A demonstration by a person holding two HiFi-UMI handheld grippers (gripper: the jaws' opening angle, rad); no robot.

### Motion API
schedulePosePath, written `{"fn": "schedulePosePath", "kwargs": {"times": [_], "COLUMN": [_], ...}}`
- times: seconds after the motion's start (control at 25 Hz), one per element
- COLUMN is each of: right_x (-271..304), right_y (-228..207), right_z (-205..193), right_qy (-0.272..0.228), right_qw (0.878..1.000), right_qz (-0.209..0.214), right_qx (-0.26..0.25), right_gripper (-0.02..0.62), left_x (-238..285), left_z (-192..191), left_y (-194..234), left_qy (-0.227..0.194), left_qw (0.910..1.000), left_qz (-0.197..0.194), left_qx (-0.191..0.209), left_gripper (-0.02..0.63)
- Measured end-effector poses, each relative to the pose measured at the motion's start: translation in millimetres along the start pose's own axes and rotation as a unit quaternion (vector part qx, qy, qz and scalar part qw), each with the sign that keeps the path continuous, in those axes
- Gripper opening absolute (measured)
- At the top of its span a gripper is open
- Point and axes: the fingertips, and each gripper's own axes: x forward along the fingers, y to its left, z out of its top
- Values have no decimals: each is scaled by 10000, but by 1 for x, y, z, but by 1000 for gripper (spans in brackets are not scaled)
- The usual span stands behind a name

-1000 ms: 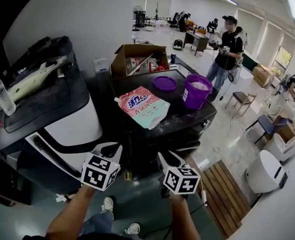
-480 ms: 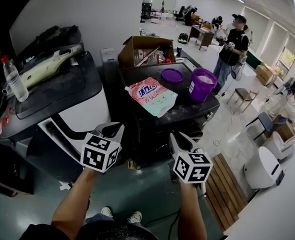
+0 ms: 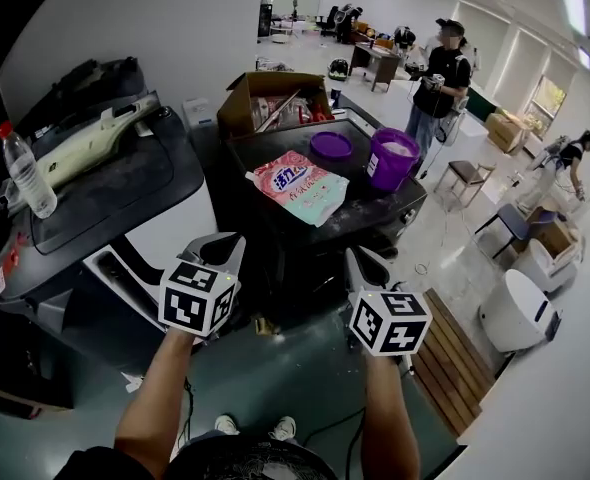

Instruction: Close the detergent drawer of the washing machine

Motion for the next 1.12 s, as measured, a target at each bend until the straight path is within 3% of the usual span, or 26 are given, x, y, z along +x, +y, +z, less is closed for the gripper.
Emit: {"fn": "schedulePosePath", "kwargs": {"times": [0.48,1.12], "right_x": [-22,-47], "right_y": [3,15], "right_z": [12,13], "right_qy": [-215,-238], "right_qw": [9990,9989], "right_qz": [-398,-384], "right_qx": [-50,-137], "right_gripper": [26,26], "left_x": [-14,-37], "left_z": [16,18], "left_y": [6,-4], "left_qy": [-233,-311], "left_qw": [9995,9994], "left_qz": [-176,-133], "left_qx": [80,34], "left_gripper": [2,2]}}
